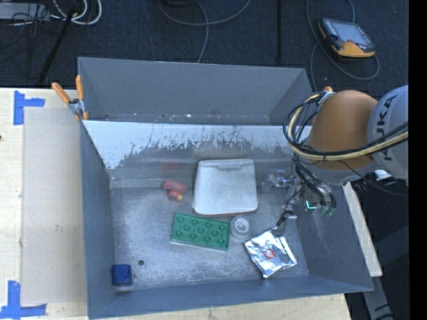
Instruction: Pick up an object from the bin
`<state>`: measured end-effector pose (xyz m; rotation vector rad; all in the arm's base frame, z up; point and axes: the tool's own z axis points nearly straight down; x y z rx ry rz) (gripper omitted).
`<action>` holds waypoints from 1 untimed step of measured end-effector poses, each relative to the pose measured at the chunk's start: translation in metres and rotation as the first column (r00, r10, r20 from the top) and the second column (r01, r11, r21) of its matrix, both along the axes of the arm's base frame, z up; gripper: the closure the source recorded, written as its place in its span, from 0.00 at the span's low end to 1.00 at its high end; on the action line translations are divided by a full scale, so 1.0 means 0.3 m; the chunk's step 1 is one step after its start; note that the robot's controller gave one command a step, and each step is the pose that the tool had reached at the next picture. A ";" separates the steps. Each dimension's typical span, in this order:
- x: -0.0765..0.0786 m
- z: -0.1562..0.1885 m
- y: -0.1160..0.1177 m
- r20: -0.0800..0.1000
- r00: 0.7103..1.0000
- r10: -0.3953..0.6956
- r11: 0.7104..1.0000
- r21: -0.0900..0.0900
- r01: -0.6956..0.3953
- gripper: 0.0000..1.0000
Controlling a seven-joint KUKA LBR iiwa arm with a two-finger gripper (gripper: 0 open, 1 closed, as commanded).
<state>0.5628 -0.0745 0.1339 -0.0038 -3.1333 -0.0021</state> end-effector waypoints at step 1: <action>-0.167 -0.222 -0.161 0.001 0.953 0.303 0.953 0.001 -0.303 0.00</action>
Offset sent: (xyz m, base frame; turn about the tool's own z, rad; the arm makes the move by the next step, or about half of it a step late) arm -0.0475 -0.0471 -0.0639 -0.3115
